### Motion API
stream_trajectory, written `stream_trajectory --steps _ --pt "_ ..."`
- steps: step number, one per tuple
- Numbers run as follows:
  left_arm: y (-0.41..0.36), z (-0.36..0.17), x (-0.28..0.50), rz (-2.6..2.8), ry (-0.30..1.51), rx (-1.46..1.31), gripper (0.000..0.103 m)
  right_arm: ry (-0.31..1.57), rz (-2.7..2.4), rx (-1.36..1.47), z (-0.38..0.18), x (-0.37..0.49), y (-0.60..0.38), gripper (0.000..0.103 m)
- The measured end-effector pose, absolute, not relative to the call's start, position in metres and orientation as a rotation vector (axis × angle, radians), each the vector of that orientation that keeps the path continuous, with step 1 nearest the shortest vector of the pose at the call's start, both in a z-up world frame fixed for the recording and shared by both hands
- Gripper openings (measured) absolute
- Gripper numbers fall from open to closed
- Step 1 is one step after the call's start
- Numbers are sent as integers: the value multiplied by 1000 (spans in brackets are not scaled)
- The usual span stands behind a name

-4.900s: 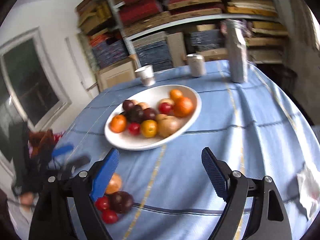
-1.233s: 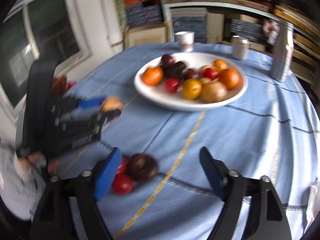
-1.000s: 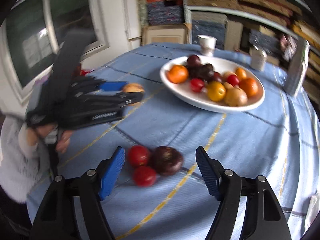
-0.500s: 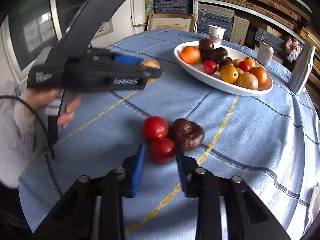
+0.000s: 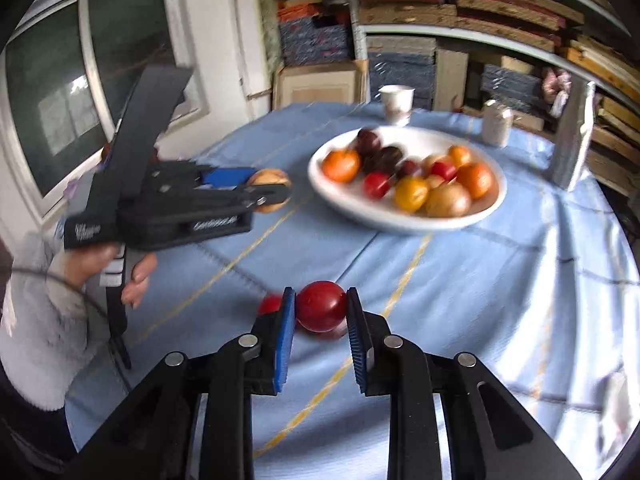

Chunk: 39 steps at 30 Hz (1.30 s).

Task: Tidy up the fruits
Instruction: 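Grasp a speckled yellow pear with the left tool while the right tool grasps a red tomato, then place the pear on the plate with the left tool while the right tool places the tomato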

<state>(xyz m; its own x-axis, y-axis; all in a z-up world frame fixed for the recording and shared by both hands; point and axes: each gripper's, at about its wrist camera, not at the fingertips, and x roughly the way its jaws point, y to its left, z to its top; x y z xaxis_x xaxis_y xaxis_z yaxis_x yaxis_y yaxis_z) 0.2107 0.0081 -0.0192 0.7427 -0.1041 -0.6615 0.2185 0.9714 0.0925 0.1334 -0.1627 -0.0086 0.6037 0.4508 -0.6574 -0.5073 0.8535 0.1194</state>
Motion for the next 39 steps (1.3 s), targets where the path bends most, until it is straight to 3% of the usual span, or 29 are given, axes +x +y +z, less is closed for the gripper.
stream_trajectory --steps 5,9,23,26,27,28,30,39 --pt "-11 15 238 -187 664 175 43 642 445 -101 54 170 -185 26" --pt "-31 11 257 -247 684 153 43 616 383 -6 74 215 -200 25" --pt "-42 -47 299 -218 768 152 44 810 326 90 -19 319 -176 26" --pt "-43 -46 299 -194 741 167 51 817 317 95 -26 320 -176 36" --pt "-43 -45 298 -194 736 168 54 808 307 91 -24 319 -177 47" --pt "-43 -44 297 -189 725 169 63 793 298 84 -22 316 -178 50" --pt "-43 -40 293 -172 695 177 71 780 304 85 -18 313 -180 50" --pt "-39 -24 276 -167 641 179 73 728 322 84 -1 284 -186 56"
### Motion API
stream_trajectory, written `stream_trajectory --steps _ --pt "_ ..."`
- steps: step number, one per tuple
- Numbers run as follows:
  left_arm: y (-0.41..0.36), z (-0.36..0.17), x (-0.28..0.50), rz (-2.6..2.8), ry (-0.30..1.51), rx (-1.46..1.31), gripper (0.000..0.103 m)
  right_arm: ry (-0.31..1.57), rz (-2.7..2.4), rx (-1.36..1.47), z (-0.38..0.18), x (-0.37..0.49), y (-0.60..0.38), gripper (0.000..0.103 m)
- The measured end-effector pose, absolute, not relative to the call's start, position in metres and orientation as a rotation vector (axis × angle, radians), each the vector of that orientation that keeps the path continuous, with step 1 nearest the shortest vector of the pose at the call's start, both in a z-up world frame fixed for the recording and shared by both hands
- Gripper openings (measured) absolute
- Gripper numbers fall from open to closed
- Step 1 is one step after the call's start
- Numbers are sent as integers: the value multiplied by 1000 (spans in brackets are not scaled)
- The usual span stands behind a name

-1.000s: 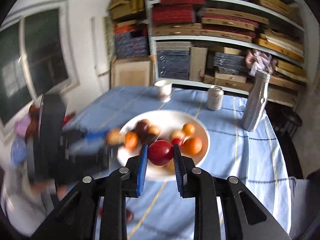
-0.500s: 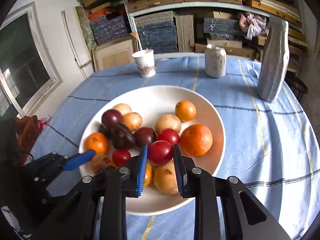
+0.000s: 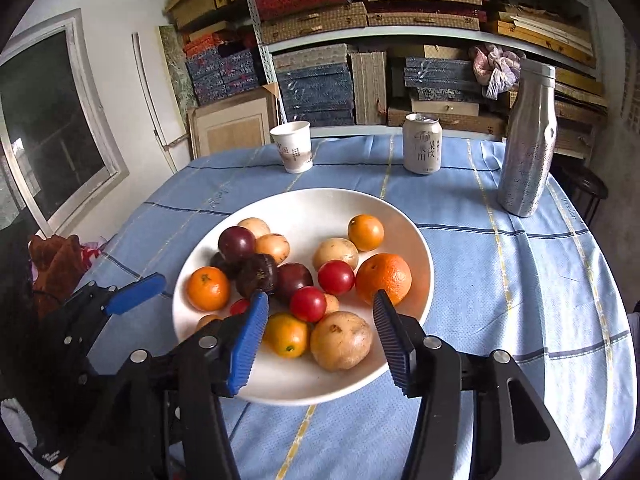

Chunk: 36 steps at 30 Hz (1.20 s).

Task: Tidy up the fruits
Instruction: 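Place the pear on the plate with the left tool while the right tool places the tomato, then move both open tools back toward the last fruit on the cloth, then grasp a red tomato with the left tool while the right tool grasps a dark mangosteen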

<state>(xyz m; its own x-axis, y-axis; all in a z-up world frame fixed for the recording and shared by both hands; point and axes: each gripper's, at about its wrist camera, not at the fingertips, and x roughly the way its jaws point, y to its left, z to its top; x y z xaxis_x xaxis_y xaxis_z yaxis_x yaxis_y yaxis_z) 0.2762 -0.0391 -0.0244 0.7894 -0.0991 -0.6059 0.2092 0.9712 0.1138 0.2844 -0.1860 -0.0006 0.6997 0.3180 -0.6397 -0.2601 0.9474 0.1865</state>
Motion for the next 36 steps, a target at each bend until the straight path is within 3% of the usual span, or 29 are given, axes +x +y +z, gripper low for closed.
stream_trajectory --steps 12,15,28,30,31,36 --pt "-38 -17 248 -198 635 180 75 717 348 98 -1 245 -193 57" --pt "-36 -19 227 -286 698 188 75 709 351 100 -4 226 -200 62" --pt "-41 -63 151 -524 826 343 75 722 433 75 -23 161 -206 67" --pt "-40 -64 153 -544 837 323 63 726 439 71 -24 159 -205 67" --pt "-40 -68 156 -563 860 312 52 728 441 69 -25 159 -205 67" --pt "-42 -73 159 -595 888 306 43 740 457 56 -27 157 -199 67"
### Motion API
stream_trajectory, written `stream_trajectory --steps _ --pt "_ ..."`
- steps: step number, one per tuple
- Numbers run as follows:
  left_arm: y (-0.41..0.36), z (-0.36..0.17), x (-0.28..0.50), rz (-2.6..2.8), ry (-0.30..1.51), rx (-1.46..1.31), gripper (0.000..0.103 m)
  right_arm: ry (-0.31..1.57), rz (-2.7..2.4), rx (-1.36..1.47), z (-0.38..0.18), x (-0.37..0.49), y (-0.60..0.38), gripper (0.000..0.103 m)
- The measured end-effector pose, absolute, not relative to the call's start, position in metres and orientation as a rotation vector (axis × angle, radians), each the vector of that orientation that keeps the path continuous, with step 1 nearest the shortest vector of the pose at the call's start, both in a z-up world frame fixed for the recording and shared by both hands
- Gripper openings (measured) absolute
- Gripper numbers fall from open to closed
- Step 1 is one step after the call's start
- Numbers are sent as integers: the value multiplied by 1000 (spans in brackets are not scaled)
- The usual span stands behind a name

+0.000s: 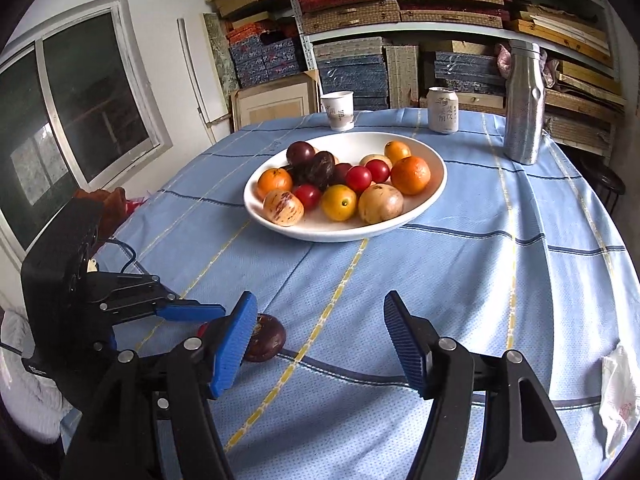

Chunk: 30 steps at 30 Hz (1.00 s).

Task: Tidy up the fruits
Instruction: 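Grasp a red tomato with the left tool while the right tool grasps a dark mangosteen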

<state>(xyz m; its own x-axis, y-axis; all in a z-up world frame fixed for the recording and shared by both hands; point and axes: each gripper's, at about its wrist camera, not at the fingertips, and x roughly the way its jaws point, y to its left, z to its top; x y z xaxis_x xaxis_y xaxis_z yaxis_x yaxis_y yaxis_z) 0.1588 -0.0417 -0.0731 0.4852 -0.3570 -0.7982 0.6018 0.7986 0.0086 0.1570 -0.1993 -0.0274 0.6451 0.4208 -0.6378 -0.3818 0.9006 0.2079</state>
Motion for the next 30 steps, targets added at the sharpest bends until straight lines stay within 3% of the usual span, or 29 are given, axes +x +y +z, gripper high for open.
stream_trajectory --steps 2,18,20,21,30 --pt "-44 -74 157 -596 898 322 32 746 462 48 -29 156 -196 67" --pt "14 -65 145 -478 877 242 32 897 538 -184 -66 162 -127 66" --pt "15 -65 146 -470 877 243 32 908 541 -190 -68 163 -125 57" --pt "15 -65 147 -468 877 244 32 917 546 -190 -70 164 -124 43" --pt "13 -48 161 -414 849 244 32 834 524 -105 -45 163 -146 43"
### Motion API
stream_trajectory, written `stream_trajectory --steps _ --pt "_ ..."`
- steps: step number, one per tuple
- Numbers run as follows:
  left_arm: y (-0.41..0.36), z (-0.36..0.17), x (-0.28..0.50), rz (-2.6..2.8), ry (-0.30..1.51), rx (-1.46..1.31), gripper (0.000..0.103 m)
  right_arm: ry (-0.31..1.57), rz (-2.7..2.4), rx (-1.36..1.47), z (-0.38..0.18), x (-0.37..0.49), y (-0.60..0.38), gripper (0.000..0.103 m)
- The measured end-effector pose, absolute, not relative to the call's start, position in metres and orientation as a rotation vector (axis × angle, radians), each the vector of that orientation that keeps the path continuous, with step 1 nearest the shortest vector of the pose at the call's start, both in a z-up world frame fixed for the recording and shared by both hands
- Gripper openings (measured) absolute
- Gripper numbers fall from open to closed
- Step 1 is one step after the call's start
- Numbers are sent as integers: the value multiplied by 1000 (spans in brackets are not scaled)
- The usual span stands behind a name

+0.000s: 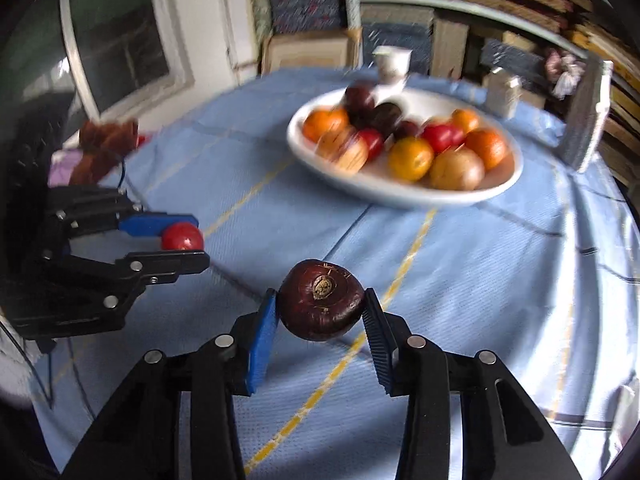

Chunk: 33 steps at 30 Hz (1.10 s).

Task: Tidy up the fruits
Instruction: 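Grasp a red tomato with the left tool while the right tool grasps a dark mangosteen, then place the tomato on the plate with the left tool while the right tool places the mangosteen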

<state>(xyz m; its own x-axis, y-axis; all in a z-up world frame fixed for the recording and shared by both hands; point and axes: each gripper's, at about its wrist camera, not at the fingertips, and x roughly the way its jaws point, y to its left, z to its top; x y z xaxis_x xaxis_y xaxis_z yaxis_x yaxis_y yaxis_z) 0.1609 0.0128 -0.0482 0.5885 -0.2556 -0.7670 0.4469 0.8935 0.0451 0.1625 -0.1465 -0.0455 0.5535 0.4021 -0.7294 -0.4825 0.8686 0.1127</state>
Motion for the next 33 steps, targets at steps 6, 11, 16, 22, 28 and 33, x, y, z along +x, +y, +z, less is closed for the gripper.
stream_trajectory --steps 6,11,16,22,28,33 --pt "1 11 204 -353 739 250 32 713 426 -47 18 185 -185 43" --pt "-8 40 262 -300 691 177 32 639 362 15 54 232 -202 43" --pt "-14 39 324 -254 706 88 32 670 339 82 41 286 -203 43" --pt "-29 8 384 -243 763 62 32 758 343 99 1 343 -187 43" --pt "-41 -16 408 -240 787 74 68 765 331 106 -13 360 -187 52" --pt "-35 -8 400 -224 725 56 88 754 313 101 -13 360 -191 60"
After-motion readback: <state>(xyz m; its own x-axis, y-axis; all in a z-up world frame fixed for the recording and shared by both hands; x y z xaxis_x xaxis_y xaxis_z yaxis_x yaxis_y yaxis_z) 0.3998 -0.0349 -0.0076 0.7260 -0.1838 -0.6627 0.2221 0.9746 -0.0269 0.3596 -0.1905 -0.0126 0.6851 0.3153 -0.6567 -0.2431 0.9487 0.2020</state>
